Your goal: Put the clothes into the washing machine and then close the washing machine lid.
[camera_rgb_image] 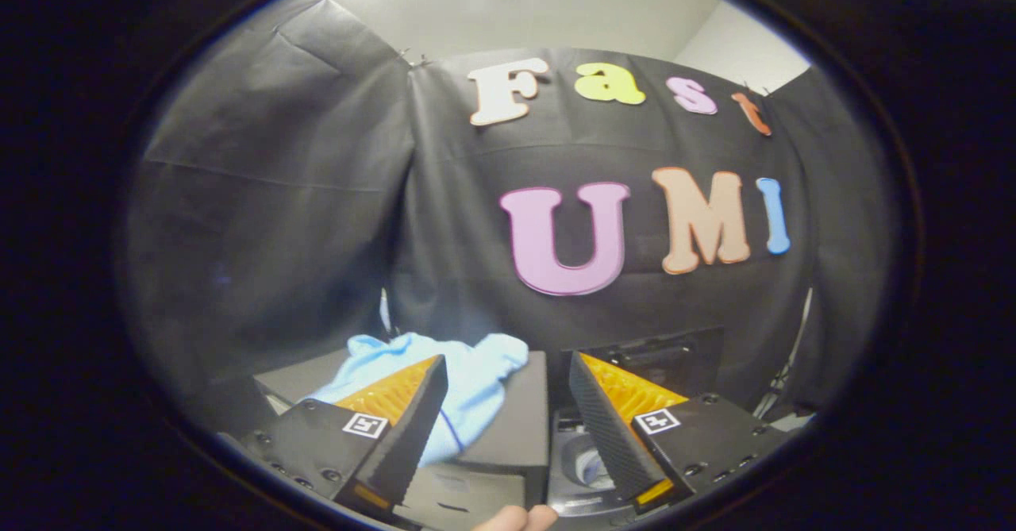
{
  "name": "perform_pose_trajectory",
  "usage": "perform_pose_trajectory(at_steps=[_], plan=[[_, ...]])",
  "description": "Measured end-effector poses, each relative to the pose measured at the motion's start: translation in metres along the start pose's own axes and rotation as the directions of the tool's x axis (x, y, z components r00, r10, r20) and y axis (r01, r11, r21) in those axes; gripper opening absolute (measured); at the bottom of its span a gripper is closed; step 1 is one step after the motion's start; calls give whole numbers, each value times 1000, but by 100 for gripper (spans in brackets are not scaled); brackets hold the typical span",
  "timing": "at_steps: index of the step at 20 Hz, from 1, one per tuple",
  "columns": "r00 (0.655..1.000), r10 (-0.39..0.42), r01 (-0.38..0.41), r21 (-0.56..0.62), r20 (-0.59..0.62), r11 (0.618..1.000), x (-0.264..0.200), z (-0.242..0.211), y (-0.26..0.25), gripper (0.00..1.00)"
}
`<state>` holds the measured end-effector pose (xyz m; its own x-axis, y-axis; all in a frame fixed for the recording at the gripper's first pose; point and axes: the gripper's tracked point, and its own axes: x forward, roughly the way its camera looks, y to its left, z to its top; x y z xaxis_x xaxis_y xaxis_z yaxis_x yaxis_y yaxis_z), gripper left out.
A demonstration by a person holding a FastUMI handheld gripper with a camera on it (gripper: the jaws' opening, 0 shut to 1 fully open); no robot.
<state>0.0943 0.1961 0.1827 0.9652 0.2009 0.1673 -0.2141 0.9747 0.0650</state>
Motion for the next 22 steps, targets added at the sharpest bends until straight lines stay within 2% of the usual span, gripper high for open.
perform_pose_trajectory(at_steps=[2,4,7,11,12,13,16,17,20,21,22], plan=[[1000,15,-15,33,0,999,26,11,20,97],[999,22,-21,14,-48,1000,50,12,38,97],[992,0,-2,-17,-125,1000,83,-1,56,97],[974,-11,9,-8,-225,1000,118,-39,76,97],[964,26,-21,20,-264,1000,123,-52,86,97],[951,29,-21,29,-309,999,126,-64,90,97],[906,-29,14,-39,-421,999,128,-96,85,97],[892,-18,3,-33,-451,999,128,-105,89,97],[870,-2,29,47,-492,998,131,-130,91,97],[853,-11,50,61,-522,997,127,-136,93,97],[854,-18,57,58,-521,997,128,-131,92,97]])
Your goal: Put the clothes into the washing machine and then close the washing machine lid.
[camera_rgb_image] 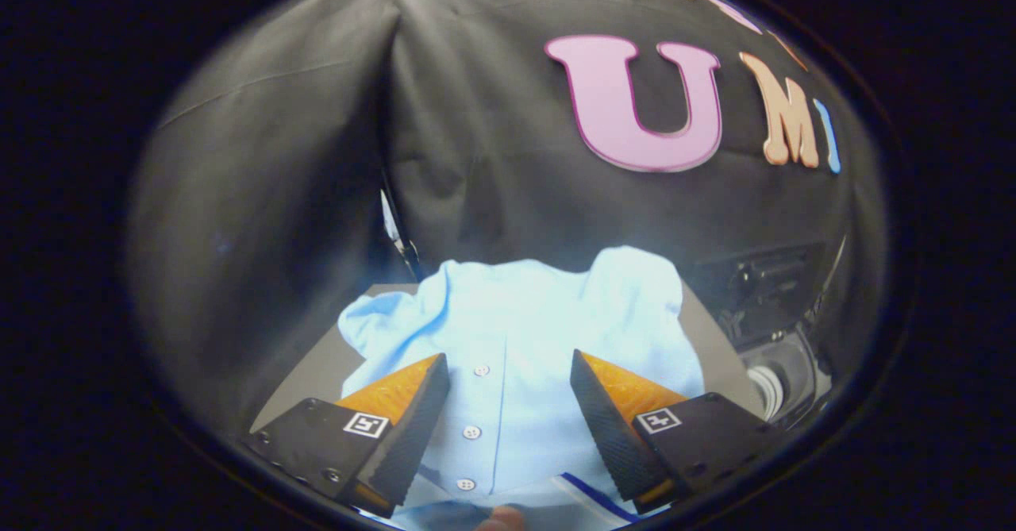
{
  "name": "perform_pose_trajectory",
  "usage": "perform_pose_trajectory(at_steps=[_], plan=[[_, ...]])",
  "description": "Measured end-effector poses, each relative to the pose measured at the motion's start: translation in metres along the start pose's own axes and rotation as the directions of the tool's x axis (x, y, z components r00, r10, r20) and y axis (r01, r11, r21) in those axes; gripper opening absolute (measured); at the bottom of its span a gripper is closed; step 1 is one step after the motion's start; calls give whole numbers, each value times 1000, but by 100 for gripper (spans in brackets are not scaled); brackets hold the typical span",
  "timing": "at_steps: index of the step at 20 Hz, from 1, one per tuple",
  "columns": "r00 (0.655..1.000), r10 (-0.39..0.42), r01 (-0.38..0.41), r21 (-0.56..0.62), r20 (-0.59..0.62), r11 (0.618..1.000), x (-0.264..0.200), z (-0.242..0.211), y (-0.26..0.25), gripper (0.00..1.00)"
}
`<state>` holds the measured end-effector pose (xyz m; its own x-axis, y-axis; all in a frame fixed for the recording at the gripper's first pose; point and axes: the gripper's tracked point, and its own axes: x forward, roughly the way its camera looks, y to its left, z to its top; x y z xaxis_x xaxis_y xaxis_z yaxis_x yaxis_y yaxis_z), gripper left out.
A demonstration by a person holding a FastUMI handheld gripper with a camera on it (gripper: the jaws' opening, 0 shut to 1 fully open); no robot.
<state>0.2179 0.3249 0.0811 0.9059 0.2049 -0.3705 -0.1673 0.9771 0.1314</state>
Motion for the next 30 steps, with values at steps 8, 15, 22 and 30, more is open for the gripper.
perform_pose_trajectory(at_steps=[8,15,22,30], plan=[[996,-34,23,-127,-85,992,19,-13,15,94],[998,-41,43,32,-46,999,11,-18,2,50],[974,-205,205,-10,-97,979,-36,-31,-42,30],[957,-290,279,-203,-24,939,-48,-17,-83,2]])
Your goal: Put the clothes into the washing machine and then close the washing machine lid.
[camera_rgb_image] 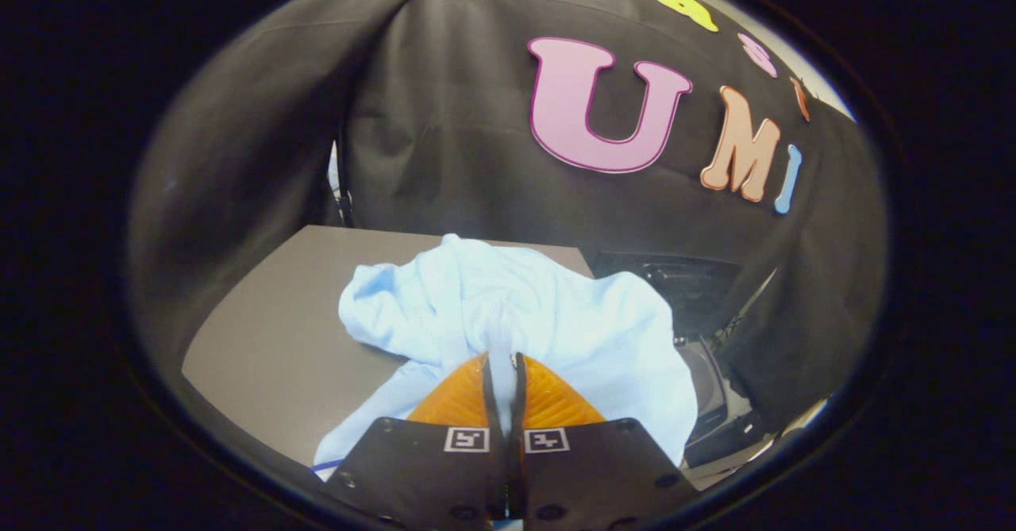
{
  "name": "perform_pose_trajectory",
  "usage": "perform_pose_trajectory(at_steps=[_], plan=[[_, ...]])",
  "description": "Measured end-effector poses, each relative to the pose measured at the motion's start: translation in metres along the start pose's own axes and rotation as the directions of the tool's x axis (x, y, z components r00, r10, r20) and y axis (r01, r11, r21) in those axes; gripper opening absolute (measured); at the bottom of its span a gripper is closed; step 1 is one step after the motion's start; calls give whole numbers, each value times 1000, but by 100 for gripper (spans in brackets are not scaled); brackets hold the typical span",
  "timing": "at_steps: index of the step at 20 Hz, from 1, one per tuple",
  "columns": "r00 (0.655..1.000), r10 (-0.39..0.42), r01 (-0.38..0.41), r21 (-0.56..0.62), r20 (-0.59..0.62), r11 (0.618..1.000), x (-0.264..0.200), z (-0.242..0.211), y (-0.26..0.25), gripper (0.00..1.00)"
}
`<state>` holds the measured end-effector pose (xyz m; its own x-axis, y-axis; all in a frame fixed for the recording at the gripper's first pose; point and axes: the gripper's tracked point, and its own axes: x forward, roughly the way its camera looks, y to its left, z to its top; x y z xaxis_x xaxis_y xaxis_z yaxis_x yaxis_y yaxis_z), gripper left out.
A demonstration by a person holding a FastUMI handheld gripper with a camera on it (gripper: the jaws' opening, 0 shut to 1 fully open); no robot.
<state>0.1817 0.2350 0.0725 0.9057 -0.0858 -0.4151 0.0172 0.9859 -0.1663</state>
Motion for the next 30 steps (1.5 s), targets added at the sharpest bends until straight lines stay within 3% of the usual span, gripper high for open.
perform_pose_trajectory(at_steps=[5,9,15,19,30], plan=[[999,-33,32,69,17,997,15,-3,-47,2],[998,-52,51,58,26,997,22,-2,-71,2],[996,-42,27,170,84,985,39,0,-102,2],[987,-63,34,190,150,981,53,10,-148,2],[968,-203,175,180,150,968,92,7,-282,1]])
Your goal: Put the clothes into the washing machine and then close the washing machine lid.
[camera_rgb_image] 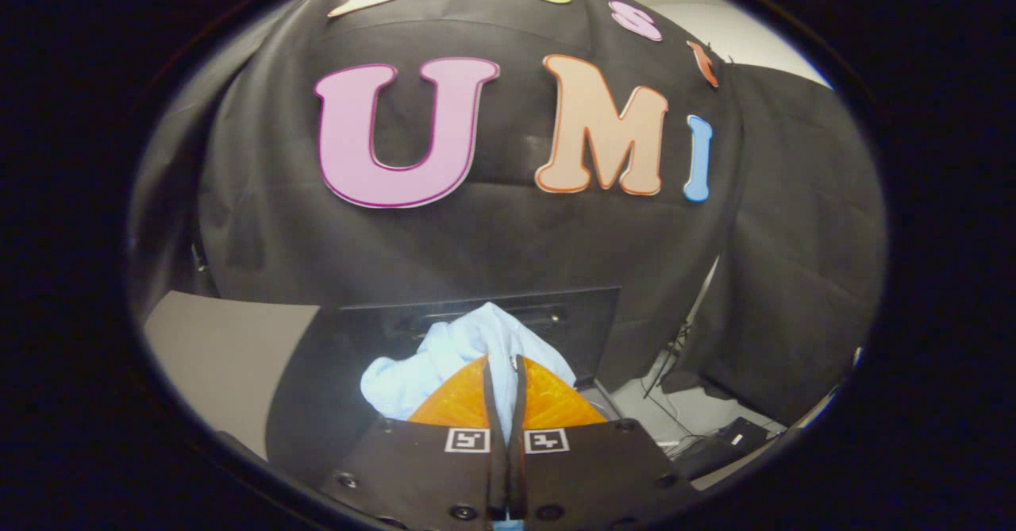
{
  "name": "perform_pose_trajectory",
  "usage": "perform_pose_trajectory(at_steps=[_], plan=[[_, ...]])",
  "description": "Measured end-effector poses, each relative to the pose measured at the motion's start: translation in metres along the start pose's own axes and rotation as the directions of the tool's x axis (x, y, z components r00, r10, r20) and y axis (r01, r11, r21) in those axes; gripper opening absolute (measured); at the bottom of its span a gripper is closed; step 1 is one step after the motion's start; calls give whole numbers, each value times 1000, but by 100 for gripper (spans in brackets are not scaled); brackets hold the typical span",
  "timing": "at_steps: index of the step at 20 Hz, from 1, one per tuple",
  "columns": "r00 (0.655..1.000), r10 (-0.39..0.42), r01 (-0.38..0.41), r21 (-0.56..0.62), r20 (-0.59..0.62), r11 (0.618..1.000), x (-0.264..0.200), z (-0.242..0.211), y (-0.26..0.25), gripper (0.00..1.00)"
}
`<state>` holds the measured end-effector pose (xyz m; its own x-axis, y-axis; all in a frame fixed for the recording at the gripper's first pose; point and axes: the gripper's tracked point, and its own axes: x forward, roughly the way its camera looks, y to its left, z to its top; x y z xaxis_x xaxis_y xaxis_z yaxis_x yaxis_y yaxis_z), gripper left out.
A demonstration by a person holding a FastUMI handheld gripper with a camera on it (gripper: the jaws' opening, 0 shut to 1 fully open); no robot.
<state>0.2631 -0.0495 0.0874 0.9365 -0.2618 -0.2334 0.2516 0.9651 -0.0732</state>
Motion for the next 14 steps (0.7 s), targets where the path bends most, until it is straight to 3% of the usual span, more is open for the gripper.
perform_pose_trajectory(at_steps=[4,7,10,13,14], plan=[[999,10,-12,-53,-31,999,25,-28,-10,4],[996,42,-50,-105,-75,993,36,-50,0,35],[998,47,-43,-137,30,990,36,-27,11,66],[997,42,-33,-157,57,987,31,-14,17,97],[998,52,-44,-161,47,986,30,-17,20,98]])
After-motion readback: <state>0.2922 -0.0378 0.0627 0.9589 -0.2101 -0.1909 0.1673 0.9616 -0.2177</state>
